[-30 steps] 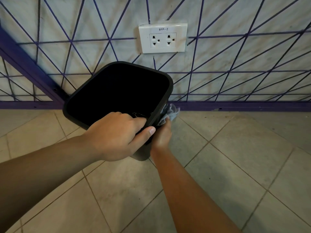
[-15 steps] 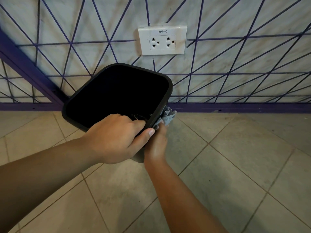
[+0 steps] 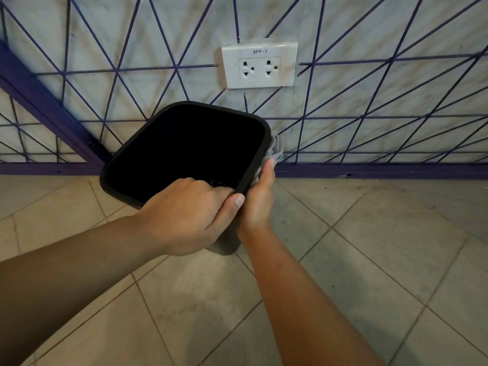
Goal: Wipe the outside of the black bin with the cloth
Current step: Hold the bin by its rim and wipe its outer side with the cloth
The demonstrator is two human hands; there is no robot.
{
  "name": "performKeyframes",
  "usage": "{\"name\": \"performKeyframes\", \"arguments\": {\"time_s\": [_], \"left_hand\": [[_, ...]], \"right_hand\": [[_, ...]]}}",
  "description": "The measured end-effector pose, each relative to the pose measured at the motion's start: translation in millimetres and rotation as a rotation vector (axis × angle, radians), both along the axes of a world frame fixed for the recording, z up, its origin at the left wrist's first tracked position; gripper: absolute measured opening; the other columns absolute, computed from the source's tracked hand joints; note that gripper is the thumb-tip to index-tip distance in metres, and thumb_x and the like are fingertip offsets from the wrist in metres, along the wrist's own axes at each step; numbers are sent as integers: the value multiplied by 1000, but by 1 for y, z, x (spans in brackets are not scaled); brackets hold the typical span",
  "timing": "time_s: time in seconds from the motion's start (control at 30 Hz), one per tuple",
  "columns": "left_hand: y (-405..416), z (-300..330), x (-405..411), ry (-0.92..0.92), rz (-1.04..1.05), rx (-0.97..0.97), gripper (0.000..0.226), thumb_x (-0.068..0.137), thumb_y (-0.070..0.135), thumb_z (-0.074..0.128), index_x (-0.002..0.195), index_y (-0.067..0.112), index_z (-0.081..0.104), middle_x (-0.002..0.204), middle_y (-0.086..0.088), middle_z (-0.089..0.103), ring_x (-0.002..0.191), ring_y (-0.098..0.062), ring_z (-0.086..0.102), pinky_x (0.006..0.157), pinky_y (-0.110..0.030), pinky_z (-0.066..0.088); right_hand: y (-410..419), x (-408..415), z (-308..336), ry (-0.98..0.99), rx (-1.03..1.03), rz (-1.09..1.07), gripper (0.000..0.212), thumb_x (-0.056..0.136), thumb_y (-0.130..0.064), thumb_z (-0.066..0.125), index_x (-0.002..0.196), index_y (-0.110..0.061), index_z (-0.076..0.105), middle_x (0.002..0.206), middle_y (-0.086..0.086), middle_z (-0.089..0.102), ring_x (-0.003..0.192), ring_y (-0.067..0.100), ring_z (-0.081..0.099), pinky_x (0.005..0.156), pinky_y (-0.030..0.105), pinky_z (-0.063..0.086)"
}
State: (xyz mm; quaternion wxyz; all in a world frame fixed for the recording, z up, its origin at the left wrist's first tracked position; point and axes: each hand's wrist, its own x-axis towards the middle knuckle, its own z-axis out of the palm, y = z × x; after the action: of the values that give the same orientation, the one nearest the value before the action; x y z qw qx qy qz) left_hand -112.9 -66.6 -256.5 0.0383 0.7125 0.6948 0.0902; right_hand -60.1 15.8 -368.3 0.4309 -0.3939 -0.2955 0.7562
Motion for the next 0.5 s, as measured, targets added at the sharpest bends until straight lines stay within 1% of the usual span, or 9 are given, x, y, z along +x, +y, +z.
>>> {"name": "performKeyframes", "arguments": {"time_s": [0.03, 0.1, 0.17, 0.27, 0.33, 0.4, 0.43, 0.47, 0.5], "left_hand": [[0, 0, -1, 21, 4, 10, 40, 97, 51, 13, 71, 36, 39, 51, 12, 40, 46, -6, 43, 49, -18, 25], [1, 0, 0, 51, 11, 23, 42, 97, 50, 13, 71, 33, 41, 49, 12, 37, 43, -7, 40, 48, -18, 22], [2, 0, 0, 62, 9, 22, 43, 96, 50, 12, 71, 32, 41, 49, 12, 38, 43, -8, 41, 48, -20, 24], [3, 0, -1, 54, 7, 21, 43, 95, 51, 11, 72, 32, 41, 52, 11, 43, 46, -9, 45, 50, -24, 28], [4, 0, -1, 50, 10, 30, 42, 95, 51, 11, 70, 33, 39, 51, 12, 42, 44, -8, 44, 48, -22, 27], [5, 1, -3, 52, 9, 28, 42, 96, 51, 13, 68, 33, 38, 49, 12, 39, 42, -7, 42, 46, -20, 23], [4, 1, -3, 49, 6, 17, 42, 96, 51, 13, 67, 33, 37, 49, 11, 39, 42, -8, 42, 46, -21, 23], [3, 1, -3, 47, 4, 9, 41, 96, 52, 13, 66, 34, 35, 49, 10, 40, 42, -8, 43, 46, -21, 23], [3, 0, -3, 50, 2, 6, 40, 96, 52, 12, 66, 35, 33, 50, 10, 41, 43, -8, 44, 46, -20, 24]], "right_hand": [[10, 0, 2, -10, -8, 23, 117, 71, -100, 54, 160, -24, 59, 158, 6, 66, 151, 23, 59, 134, 53, 39], [21, 2, 11, -40, -35, 55, 114, 68, -89, 46, 158, -21, 61, 154, 9, 68, 147, 26, 62, 132, 55, 41], [15, 7, 21, -75, -8, 67, 116, 66, -86, 44, 162, -22, 57, 162, 8, 62, 154, 27, 55, 134, 56, 38], [-7, 17, 31, -75, 23, 115, 114, 70, -85, 44, 169, -28, 46, 173, 2, 51, 162, 21, 46, 137, 52, 34], [6, 14, 33, -103, 14, 148, 101, 85, -81, 45, 168, -25, 48, 169, 6, 54, 159, 23, 49, 136, 54, 36], [28, 8, 34, -122, -36, 166, 70, 110, -61, 42, 163, -16, 55, 158, 12, 64, 150, 28, 58, 132, 55, 41], [31, 8, 35, -136, -49, 163, 62, 116, -53, 39, 160, -13, 58, 154, 13, 66, 147, 29, 60, 131, 55, 42], [28, 10, 36, -155, -39, 155, 62, 115, -54, 40, 159, -14, 59, 153, 13, 67, 147, 29, 60, 131, 55, 42], [22, 11, 36, -178, -21, 150, 73, 107, -63, 43, 160, -16, 58, 156, 11, 65, 149, 28, 58, 132, 56, 41]]}}
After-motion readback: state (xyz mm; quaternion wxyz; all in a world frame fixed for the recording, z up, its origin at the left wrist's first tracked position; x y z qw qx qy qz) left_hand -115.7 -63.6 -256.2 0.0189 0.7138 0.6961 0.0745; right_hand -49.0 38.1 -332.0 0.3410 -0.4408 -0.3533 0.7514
